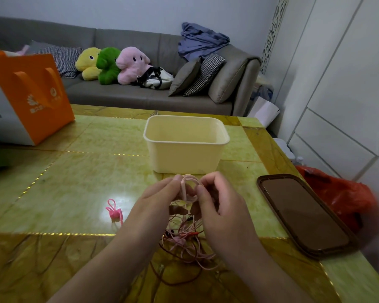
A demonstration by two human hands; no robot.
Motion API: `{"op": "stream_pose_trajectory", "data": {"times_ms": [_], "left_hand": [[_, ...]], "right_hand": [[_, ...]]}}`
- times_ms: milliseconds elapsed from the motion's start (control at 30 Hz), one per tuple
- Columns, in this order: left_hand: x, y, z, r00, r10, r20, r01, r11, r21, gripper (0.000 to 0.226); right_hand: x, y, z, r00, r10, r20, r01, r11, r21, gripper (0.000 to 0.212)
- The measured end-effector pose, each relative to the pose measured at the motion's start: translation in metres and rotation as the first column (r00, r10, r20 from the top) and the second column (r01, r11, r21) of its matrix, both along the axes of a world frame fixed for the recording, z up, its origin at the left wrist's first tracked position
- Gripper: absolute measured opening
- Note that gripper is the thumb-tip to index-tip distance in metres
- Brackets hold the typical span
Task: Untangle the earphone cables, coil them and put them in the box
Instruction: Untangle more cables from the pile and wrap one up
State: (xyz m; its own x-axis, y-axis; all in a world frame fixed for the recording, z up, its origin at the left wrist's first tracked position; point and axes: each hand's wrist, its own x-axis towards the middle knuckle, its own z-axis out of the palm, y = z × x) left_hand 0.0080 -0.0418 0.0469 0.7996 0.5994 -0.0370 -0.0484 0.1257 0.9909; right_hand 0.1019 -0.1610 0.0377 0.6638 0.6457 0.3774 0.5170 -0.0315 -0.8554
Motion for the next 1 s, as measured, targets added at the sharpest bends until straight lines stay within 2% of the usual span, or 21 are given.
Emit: {"op": "stream_pose_trajectory", "data": {"times_ms": [200, 333, 400, 533, 633, 767, 1000], "left_hand": [[-0.005, 0.008, 0.007, 0.999, -0.03, -0.012, 0.031, 0.989, 0.143, 0.044], [-0.005, 0.013, 0.007, 0.997, -0.053, -0.047, 0.067, 0.914, 0.401, 0.019], [-0.005, 0.014, 0.007, 0.997, -0.053, -0.048, 0.069, 0.874, 0.481, 0.021], [-0.006, 0.018, 0.006, 0.999, -0.046, 0.002, 0.04, 0.874, 0.485, 0.029], [-0.004, 0.018, 0.001, 0.998, 0.034, 0.057, -0.055, 0.906, 0.42, 0.023], [-0.005, 0.016, 0.0, 0.988, 0.105, 0.115, -0.138, 0.933, 0.334, 0.022], [-0.005, 0.018, 0.0, 0.989, 0.092, 0.112, -0.126, 0.925, 0.359, 0.02]], "right_hand": [[0.011, -0.003, -0.002, 0.983, -0.023, 0.182, 0.035, 0.997, -0.063, 0.011], [0.014, -0.004, -0.001, 0.965, 0.048, 0.258, -0.019, 0.993, -0.116, 0.014], [0.015, -0.005, -0.002, 0.962, 0.075, 0.263, -0.042, 0.99, -0.132, 0.013], [0.016, -0.005, -0.004, 0.98, 0.038, 0.196, -0.017, 0.994, -0.105, 0.01], [0.013, -0.003, -0.004, 0.996, 0.037, 0.086, -0.033, 0.998, -0.053, 0.011], [0.009, -0.002, -0.006, 0.994, 0.082, 0.075, -0.074, 0.992, -0.105, 0.016], [0.006, -0.001, -0.006, 0.996, 0.091, 0.011, -0.09, 0.991, -0.098, 0.016]]}}
